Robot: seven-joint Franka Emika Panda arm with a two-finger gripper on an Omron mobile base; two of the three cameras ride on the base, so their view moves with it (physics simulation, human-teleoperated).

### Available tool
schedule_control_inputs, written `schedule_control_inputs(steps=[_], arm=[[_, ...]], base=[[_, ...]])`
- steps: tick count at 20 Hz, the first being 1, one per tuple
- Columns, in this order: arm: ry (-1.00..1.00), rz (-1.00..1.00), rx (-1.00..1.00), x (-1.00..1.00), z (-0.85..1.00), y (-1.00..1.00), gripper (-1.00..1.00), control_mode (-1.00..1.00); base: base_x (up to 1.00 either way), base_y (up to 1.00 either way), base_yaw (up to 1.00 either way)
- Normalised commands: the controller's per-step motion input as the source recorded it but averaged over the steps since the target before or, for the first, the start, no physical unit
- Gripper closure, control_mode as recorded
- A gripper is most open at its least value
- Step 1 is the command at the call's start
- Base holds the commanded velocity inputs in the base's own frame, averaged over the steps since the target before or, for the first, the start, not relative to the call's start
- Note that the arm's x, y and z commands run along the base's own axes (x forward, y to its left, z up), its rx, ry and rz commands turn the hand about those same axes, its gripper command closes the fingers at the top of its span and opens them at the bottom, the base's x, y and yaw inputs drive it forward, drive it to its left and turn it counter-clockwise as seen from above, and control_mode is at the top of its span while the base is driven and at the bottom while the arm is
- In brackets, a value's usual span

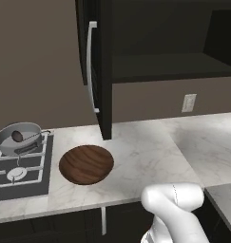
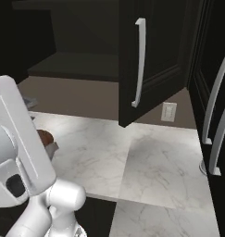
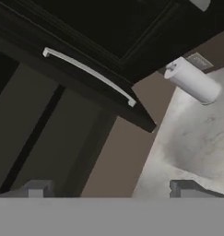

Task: Open the cabinet and move the ladle to the pot. Then close the cabinet.

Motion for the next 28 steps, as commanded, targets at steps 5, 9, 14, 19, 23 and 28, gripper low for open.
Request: schedule_control_inputs(steps=[5, 9, 14, 19, 23, 28], arm=[[-0.09, -0.13, 0.04, -0.01, 0.0, -0.18, -1.0, -1.0], [-0.04, -0.05, 0.03, 0.0, 0.0, -0.48, -1.0, -1.0], [-0.04, 0.0, 0.11, 0.02, 0.0, -0.36, -1.0, -1.0], [-0.01, 0.0, 0.15, 0.27, 0.0, -0.17, -1.0, -1.0], [0.0, 0.0, 0.17, 0.49, 0.0, -0.26, -1.0, -1.0], [-0.04, 0.0, 0.15, 0.46, 0.0, -0.38, -1.0, -1.0]], base=[[0.0, 0.0, 0.0], [0.0, 0.0, 0.0], [0.0, 0.0, 0.0], [0.0, 0.0, 0.0], [0.0, 0.0, 0.0], [0.0, 0.0, 0.0]])
